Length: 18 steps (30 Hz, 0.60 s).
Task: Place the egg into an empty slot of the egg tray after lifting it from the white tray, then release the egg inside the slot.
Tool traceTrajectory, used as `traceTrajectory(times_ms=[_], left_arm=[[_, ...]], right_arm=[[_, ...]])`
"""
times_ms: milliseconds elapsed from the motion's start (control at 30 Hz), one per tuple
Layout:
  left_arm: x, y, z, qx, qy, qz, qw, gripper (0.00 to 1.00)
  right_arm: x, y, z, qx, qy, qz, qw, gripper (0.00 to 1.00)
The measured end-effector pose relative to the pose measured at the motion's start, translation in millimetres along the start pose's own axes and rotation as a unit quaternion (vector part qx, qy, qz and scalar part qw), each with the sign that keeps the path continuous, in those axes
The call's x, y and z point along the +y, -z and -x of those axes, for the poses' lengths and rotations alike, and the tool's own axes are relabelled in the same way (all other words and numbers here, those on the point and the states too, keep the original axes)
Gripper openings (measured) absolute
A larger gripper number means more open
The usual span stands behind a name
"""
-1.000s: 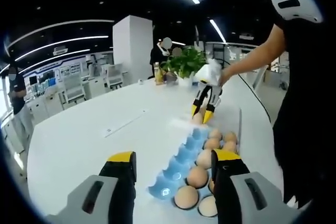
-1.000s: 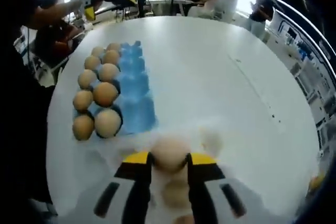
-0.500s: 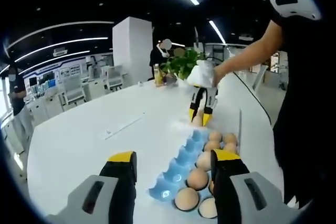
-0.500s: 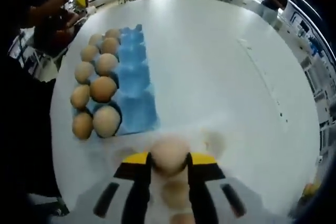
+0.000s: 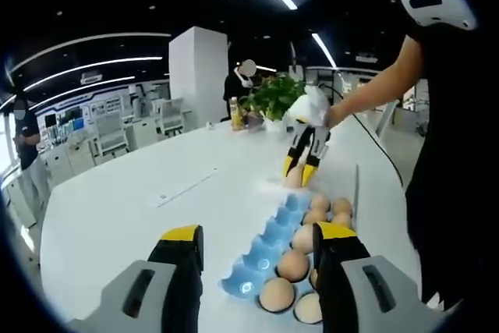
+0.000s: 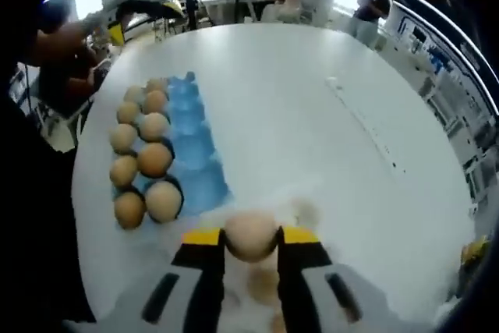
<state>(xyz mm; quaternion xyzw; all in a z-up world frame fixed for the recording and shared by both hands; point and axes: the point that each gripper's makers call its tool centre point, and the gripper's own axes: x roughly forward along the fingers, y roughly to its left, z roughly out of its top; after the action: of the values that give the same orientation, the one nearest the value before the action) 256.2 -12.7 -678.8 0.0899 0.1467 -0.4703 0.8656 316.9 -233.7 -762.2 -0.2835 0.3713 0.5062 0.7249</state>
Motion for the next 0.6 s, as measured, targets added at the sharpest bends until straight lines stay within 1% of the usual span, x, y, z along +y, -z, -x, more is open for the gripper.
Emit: traceTrajectory(times_ms=[33, 100, 167, 300, 433, 500, 600], left_arm=[[0.6, 0.2, 0, 0.000, 0.000, -0.001, 1.0000, 0.57], [1.8, -0.8, 1, -0.003, -0.002, 0.001, 1.0000, 0.57], [1.9, -0.2, 1, -0.002, -0.002, -0.001, 1.0000, 0.57], [2.2, 2.7, 2, 0.000, -0.003, 0.000, 1.0000, 0.58], [1.9, 5.2, 3, 0.002, -0.004, 0.001, 1.0000, 0.59], [2.1, 6.9, 2, 0.004, -0.004, 0.002, 1.0000, 0.59], [1.7, 6.3, 0, 0.002, -0.003, 0.003, 1.0000, 0.60]], right_arm=[[-3, -5.0, 3, -0.009, 0.012, 0.012, 0.9998, 0.25], [1, -7.7, 6, -0.010, 0.002, 0.008, 0.9999, 0.25], [1, -9.7, 5, -0.013, 0.004, 0.013, 0.9998, 0.25], [5, -5.4, 1, 0.000, -0.001, 0.022, 0.9997, 0.25], [9, -8.1, 0, -0.002, -0.004, 0.028, 0.9996, 0.25], [11, -12.9, 1, -0.009, -0.006, 0.028, 0.9995, 0.25], [8, -16.1, 1, -0.014, 0.000, 0.030, 0.9995, 0.25]])
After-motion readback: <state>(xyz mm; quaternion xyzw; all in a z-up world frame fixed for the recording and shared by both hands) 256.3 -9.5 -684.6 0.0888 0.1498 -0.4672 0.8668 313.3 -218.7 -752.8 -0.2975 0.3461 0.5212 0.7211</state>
